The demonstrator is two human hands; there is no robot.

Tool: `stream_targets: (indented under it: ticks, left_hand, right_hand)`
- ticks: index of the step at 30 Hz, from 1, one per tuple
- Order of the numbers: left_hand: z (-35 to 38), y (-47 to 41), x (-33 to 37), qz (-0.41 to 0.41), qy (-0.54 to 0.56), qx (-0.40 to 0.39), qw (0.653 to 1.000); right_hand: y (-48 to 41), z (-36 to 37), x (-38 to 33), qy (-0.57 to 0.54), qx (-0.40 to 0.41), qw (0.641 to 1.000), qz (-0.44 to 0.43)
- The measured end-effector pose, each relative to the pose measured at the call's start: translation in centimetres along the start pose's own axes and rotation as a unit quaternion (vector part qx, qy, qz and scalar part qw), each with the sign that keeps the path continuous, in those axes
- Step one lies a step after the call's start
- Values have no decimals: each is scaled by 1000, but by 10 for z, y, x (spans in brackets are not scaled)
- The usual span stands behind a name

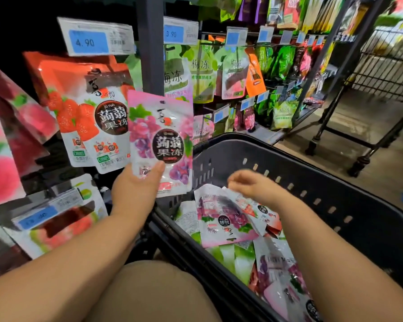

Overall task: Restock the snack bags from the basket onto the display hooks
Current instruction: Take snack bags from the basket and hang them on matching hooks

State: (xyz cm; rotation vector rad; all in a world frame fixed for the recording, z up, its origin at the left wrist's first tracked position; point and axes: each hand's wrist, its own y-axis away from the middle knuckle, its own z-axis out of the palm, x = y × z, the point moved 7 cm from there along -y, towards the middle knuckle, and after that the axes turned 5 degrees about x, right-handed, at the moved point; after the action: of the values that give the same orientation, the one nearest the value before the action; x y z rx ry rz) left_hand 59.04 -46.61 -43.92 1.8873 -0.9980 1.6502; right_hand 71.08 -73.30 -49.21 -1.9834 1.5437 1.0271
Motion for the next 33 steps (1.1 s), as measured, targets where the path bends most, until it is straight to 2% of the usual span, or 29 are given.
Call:
stream_targets:
  ticks: [3, 6, 9, 19, 23, 25, 27, 31, 33]
  left_hand:
    - [-2, 1, -3, -1, 0, 11, 1000]
    - [0, 1, -2, -1, -15, 9, 1000]
    - [1, 2, -2, -1, -37, 10, 999]
    - [1, 7, -1, -11, -38, -15, 999]
    - [0, 6, -2, -9, -46, -20, 999]
    - [0, 6, -2, -11, -45, -21, 999]
    - [1, 7, -3, -15, -35, -23, 999]
    - [2, 7, -5, -16, -27, -27, 999]
    - [2, 6, -5, -14, -26, -26, 999]
  right_hand:
    - [11, 45, 32, 119, -156, 980, 19]
    - [17, 61, 38, 236, -201, 951, 5]
    - [22, 65, 37, 300, -220, 928, 0]
    - [29, 57, 36, 306, -238, 922, 10]
    - [28, 52, 36, 262, -239, 935, 17]
    - [24, 45, 38, 267, -215, 939, 29]
    - [17, 34, 34, 275, -156, 949, 19]
    - [8, 1, 12, 188, 7, 982, -19]
    - [9, -21, -4, 141, 97, 984, -46]
